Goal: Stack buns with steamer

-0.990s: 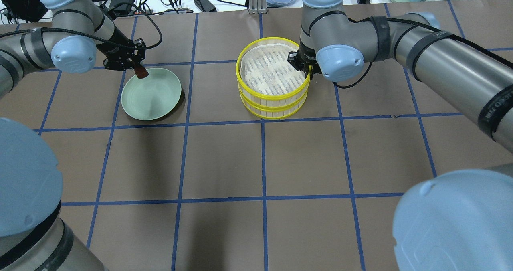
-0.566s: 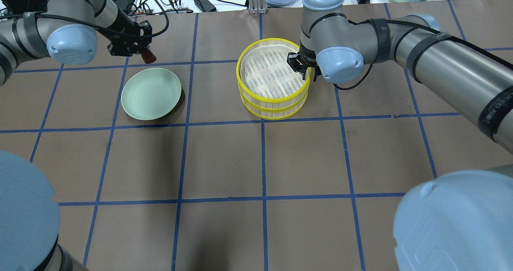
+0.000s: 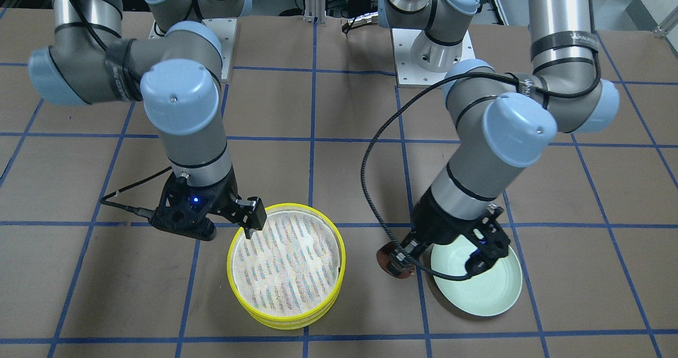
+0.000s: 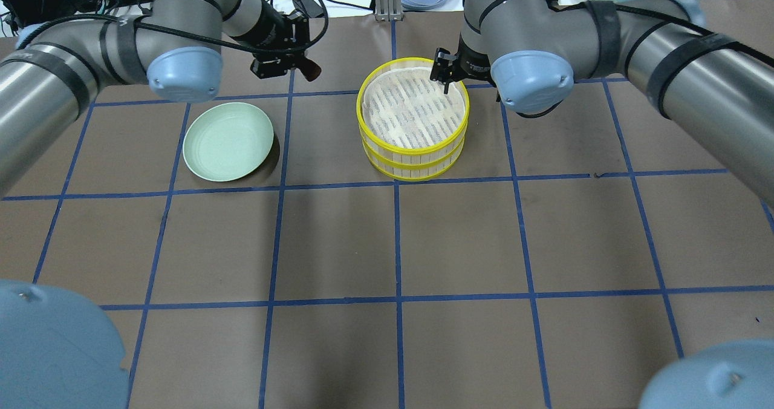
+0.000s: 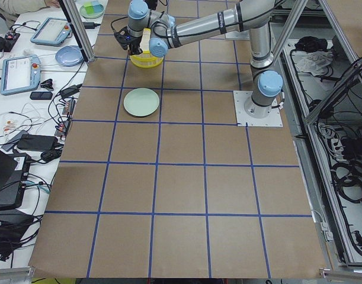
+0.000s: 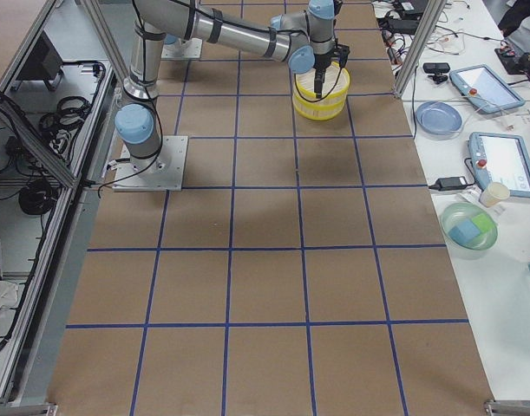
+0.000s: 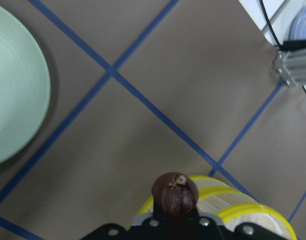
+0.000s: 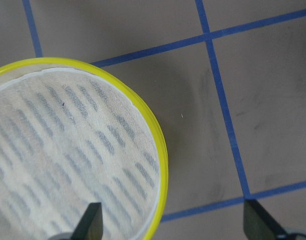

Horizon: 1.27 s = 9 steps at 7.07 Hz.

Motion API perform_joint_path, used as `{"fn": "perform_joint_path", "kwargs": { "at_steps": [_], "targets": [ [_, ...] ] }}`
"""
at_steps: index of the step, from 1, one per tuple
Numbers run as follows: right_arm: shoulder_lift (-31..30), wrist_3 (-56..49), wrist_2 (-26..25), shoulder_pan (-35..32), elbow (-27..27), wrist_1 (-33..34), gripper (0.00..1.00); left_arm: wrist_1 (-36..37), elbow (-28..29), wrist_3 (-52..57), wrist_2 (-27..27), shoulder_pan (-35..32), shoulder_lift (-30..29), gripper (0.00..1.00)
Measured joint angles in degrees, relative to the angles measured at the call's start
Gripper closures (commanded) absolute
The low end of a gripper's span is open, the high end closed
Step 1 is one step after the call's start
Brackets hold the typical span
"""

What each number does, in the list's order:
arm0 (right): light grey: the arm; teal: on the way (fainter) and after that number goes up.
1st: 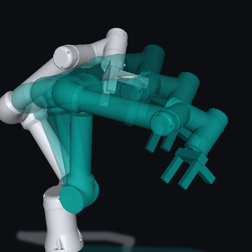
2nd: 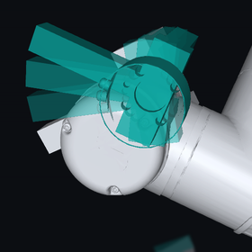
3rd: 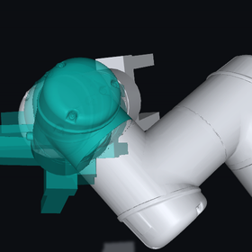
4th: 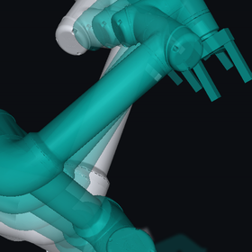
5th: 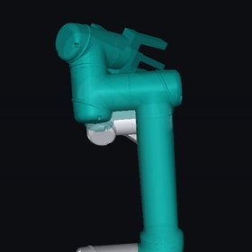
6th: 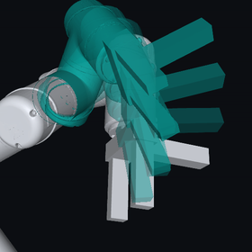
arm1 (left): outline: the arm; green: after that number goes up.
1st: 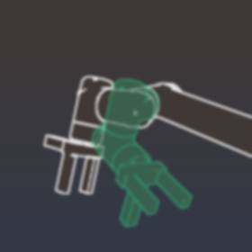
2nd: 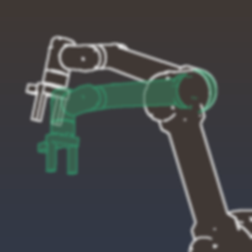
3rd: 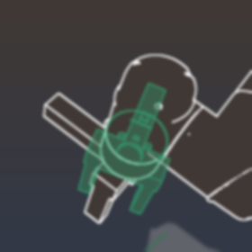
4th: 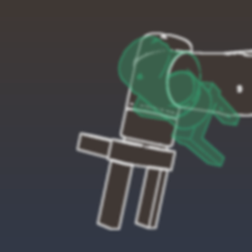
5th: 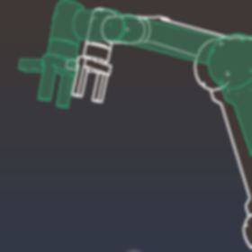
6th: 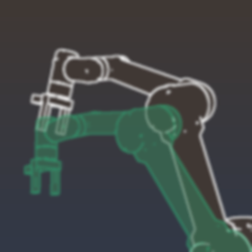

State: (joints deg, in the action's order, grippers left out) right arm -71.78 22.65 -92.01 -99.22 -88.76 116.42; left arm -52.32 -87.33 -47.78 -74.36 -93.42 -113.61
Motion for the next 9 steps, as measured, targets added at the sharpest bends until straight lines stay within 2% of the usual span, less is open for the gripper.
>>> {"fn": "perform_joint_path", "kwargs": {
  "at_steps": [2, 3, 4, 5, 9],
  "targets": [
    [-9.1, -3.4, 1.4, 1.2, 0.1, -12.0, 0.00, 1.1, -0.5, -5.3, 0.3, -5.1, -1.4, 1.00],
    [-12.4, -6.8, 1.4, 2.8, 0.2, -16.1, 0.00, 2.6, -0.5, -7.2, 0.3, -6.9, -2.4, 0.74],
    [-14.5, -11.3, 1.3, 5.3, 0.2, -18.2, 0.00, 4.0, -0.5, -8.1, 0.4, -8.1, -3.6, 0.07],
    [-16.1, -16.2, 1.2, 7.7, 0.2, -19.2, 0.00, 4.9, -0.5, -8.3, 0.4, -8.6, -4.4, 0.00],
    [-18.9, -20.8, 1.6, 9.7, 0.1, -21.9, 0.00, 6.7, 0.0, -7.1, 0.4, -8.9, -4.7, 0.00]
  ]
}}
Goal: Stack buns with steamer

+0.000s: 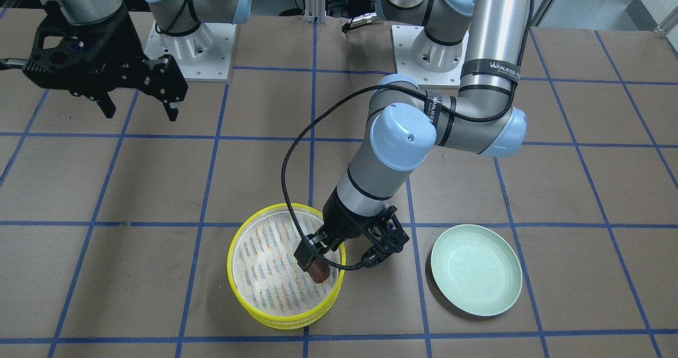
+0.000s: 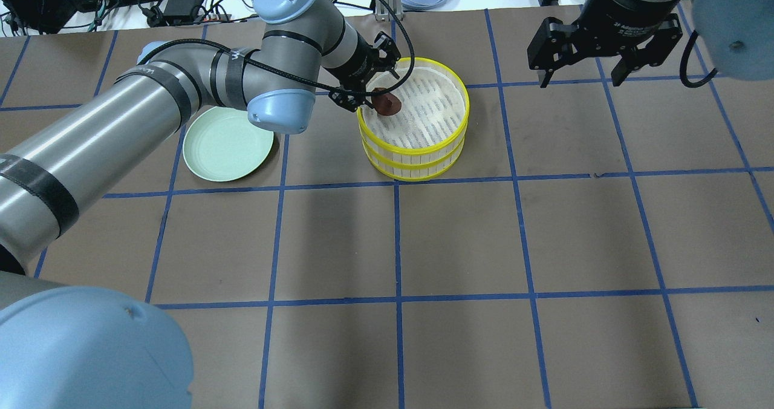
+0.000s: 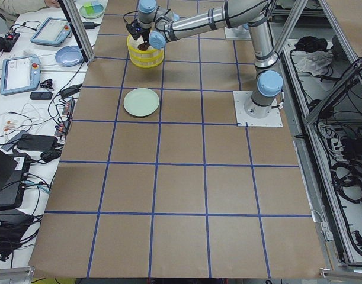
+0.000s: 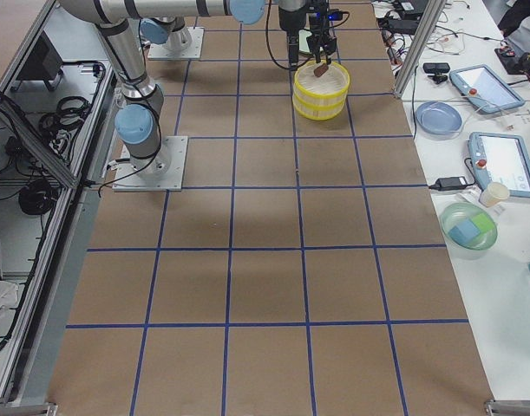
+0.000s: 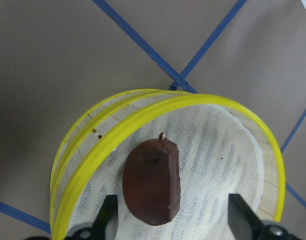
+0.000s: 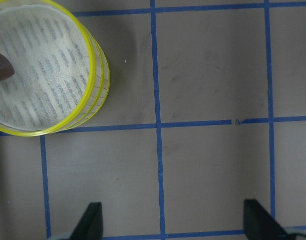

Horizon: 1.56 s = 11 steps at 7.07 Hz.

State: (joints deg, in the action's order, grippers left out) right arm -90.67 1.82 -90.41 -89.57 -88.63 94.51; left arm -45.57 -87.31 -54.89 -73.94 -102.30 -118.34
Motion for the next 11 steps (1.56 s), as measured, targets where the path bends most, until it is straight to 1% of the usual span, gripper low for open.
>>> {"fn": "perform_joint_path", "kwargs": {
  "at_steps": [1, 2, 5, 6, 7, 8, 9, 10, 11],
  "targets": [
    [-0.2, -0.1, 0.1, 0.0, 0.0, 0.0, 0.00, -0.3, 0.2, 1.8, -0.2, 0.2, 0.6, 0.00],
    [-0.4, -0.2, 0.1, -0.2, 0.0, -0.1, 0.00, -2.0, 0.3, 6.8, -0.6, 1.5, 1.9, 0.00],
    [-0.7, -1.6, 0.5, -0.6, 0.0, 0.2, 0.00, -10.7, 0.4, 28.7, -1.0, 11.2, 7.3, 0.00],
    [-0.7, -2.2, 0.6, -0.6, 0.0, 0.1, 0.00, -13.2, 0.4, 38.3, -1.0, 14.1, 9.3, 0.00],
    [-0.7, -3.0, 0.6, -0.7, 0.0, 0.1, 0.00, -17.2, 0.5, 47.0, -2.3, 17.0, 11.6, 0.00],
    [-0.7, -3.6, 0.7, -0.7, 0.0, 0.0, 0.00, -22.7, 0.5, 52.5, -6.6, 19.1, 14.3, 0.00],
    [-0.7, -3.8, 0.7, -0.9, 0.0, 0.0, 0.00, -27.7, 0.5, 55.3, -12.0, 20.0, 17.2, 0.00],
    [-0.8, -3.9, 0.8, -1.3, 0.0, -0.1, 0.00, -31.6, 0.4, 56.6, -14.6, 20.2, 20.0, 0.00],
    [-1.0, -3.9, 0.8, -1.6, 0.0, -0.1, 0.00, -34.7, 0.1, 57.0, -15.5, 20.2, 22.5, 0.00]
  ]
}}
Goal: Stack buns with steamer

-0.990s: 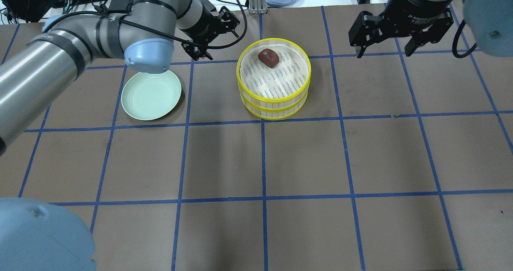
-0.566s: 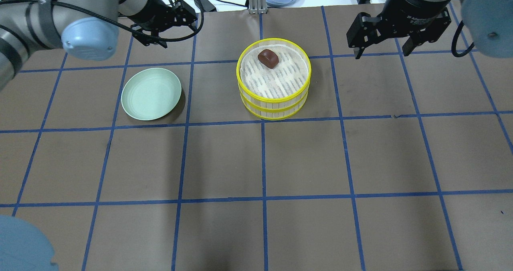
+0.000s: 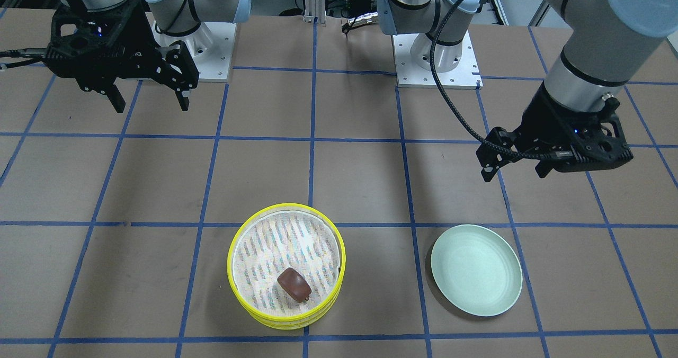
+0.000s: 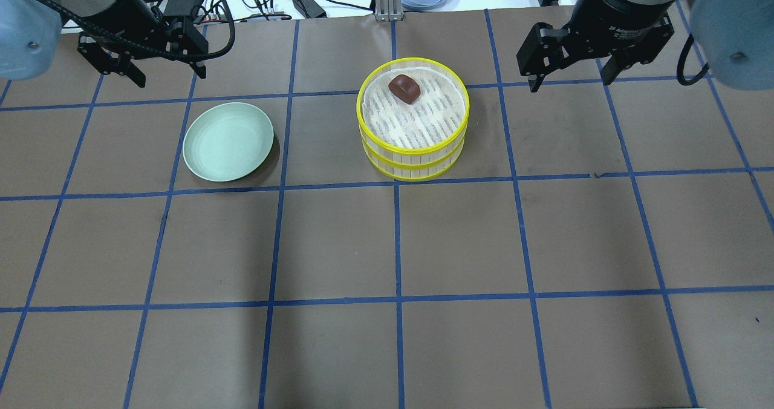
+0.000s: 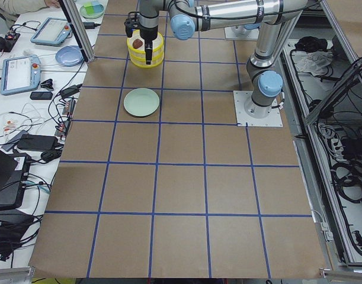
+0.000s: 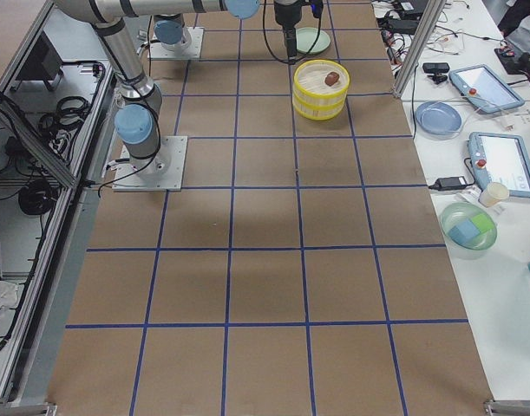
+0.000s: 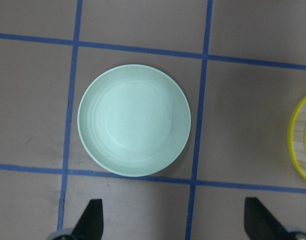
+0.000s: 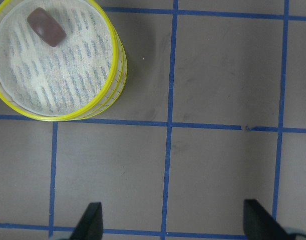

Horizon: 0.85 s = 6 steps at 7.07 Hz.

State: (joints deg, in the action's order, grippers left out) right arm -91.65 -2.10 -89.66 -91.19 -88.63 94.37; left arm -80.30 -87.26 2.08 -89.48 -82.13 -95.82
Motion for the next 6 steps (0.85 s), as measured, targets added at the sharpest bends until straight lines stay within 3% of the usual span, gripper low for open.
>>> {"fn": "perform_joint_path", "kwargs": {
  "at_steps": [6],
  "targets": [
    [-1.0, 0.6, -0.6, -0.2, -0.3, -0.2, 0.00, -2.9, -3.4, 8.2, -0.9, -0.6, 3.5, 0.00]
  ]
}}
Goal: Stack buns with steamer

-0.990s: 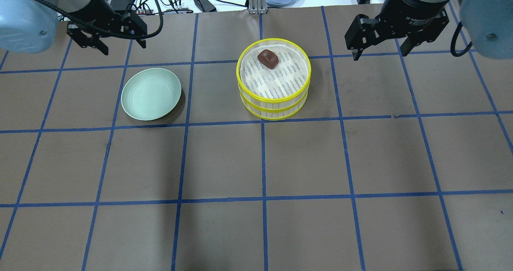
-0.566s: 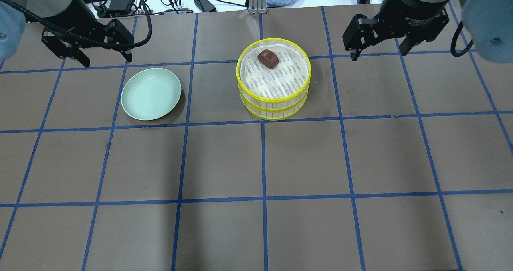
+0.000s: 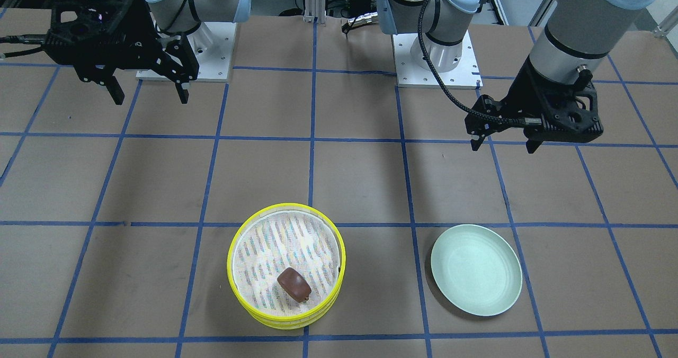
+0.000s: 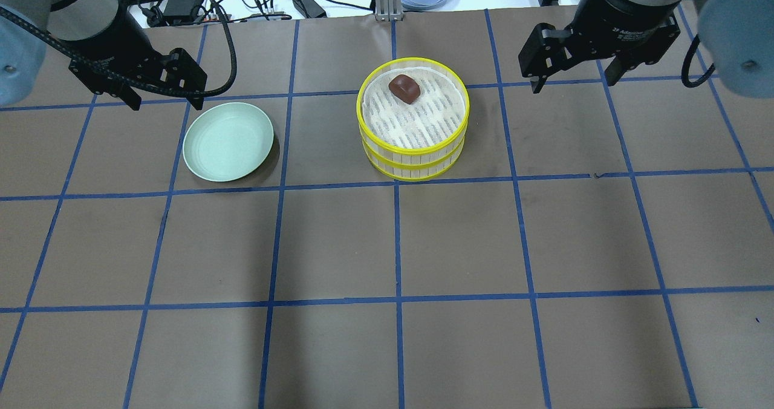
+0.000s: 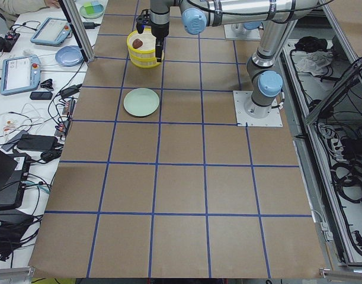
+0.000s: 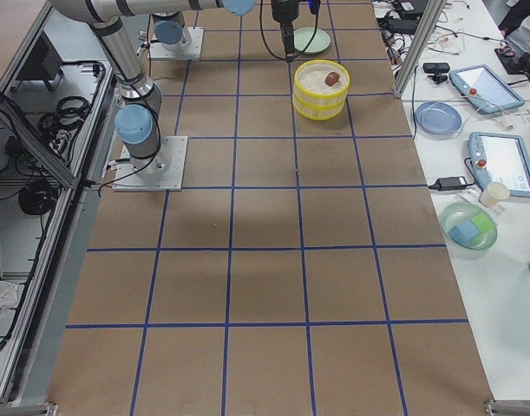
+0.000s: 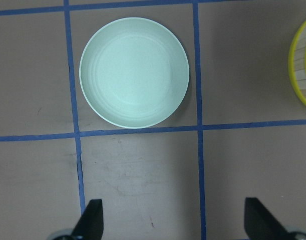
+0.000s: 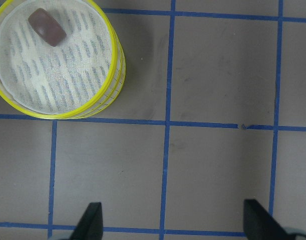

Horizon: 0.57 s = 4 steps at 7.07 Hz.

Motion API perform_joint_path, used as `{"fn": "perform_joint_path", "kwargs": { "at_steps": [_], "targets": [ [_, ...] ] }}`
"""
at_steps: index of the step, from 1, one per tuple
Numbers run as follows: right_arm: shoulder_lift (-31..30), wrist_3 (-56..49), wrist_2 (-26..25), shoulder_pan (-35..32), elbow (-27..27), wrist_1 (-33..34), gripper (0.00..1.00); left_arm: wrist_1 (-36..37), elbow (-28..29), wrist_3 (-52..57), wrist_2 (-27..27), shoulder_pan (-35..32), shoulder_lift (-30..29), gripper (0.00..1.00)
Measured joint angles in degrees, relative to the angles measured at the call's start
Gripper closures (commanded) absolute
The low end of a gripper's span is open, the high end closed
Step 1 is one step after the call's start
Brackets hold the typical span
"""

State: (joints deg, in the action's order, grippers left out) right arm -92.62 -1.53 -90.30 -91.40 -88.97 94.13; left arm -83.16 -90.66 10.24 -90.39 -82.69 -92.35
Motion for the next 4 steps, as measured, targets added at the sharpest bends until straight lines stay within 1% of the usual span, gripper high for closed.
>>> {"fn": "perform_joint_path", "kwargs": {
  "at_steps": [2, 4],
  "targets": [
    [0.1, 0.1, 0.0, 0.0, -0.1, 0.0, 0.00, -0.4, 0.0, -0.4, 0.3, 0.0, 0.2, 0.00],
    [0.2, 0.2, -0.1, 0.0, -0.1, 0.1, 0.00, -0.7, 0.0, -4.3, 0.4, 0.0, 0.4, 0.00]
  ]
}}
